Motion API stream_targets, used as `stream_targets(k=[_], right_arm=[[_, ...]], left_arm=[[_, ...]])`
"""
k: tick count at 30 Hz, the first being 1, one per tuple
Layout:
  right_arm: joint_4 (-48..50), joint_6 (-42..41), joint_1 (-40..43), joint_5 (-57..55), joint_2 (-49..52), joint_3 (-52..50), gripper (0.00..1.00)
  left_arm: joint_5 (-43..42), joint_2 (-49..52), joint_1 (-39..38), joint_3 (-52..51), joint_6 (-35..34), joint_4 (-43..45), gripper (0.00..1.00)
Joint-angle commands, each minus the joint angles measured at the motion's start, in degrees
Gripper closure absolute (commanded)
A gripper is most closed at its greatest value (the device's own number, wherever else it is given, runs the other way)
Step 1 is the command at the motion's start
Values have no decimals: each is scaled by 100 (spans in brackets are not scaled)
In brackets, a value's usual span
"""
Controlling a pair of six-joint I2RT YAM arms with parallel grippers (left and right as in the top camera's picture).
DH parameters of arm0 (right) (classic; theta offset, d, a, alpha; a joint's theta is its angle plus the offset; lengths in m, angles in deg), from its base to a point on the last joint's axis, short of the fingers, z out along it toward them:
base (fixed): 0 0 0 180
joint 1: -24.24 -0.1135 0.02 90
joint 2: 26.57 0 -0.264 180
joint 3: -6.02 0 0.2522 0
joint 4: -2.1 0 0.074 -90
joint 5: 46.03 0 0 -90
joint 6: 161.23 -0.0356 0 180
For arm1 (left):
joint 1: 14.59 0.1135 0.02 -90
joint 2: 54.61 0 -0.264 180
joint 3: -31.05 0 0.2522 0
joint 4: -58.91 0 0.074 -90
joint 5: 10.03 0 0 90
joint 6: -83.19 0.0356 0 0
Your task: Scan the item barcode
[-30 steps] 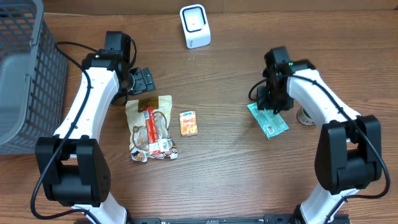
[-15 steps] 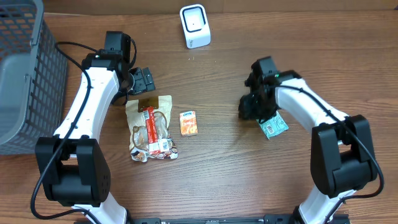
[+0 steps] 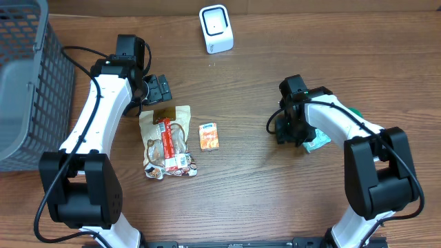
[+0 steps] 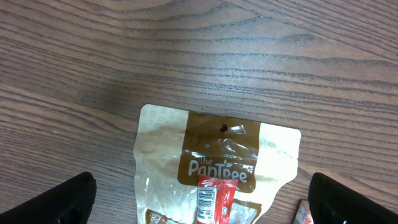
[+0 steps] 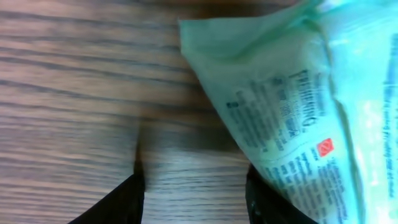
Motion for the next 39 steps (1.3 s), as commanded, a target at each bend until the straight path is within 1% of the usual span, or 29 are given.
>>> stream_targets(k=[1, 6, 11, 14, 16, 21, 24, 26, 30, 33, 34, 35, 39], right_arm=[[39, -22, 177, -597, -129, -76, 47], [103, -28, 326, -748, -129, -76, 46], [109, -313, 396, -1010, -131, -72, 46], [105, -321, 393, -868, -131, -2, 47], [-22, -323, 365, -404, -131, 133, 47], [-278, -323, 201, 1314, -133, 535, 47], [-98, -542, -15, 2396, -133, 605, 48], [116, -772, -240, 2841, -133, 603, 48], [619, -1080, -835, 2861, -133, 603, 48], [1058, -1185, -1370, 2538, -133, 603, 48], [1248, -1486, -1676, 1993, -133, 603, 48], [1333, -1628, -1832, 1709, -133, 603, 48], [1663, -1871, -2334, 944, -131, 603, 48]], left_arm=[[35, -66, -9, 63, 107, 11, 0], [35, -66, -9, 63, 107, 11, 0], [35, -66, -9, 61, 107, 11, 0], [35, -66, -9, 63, 107, 11, 0], [35, -66, -9, 63, 109, 11, 0], [35, -66, -9, 63, 107, 11, 0], [33, -66, -9, 63, 109, 11, 0], [35, -66, -9, 63, 107, 11, 0], [35, -66, -9, 63, 107, 11, 0], [35, -66, -9, 63, 109, 11, 0], [35, -66, -9, 63, 107, 11, 0], [35, -66, -9, 63, 107, 9, 0], [33, -66, -9, 63, 107, 9, 1]])
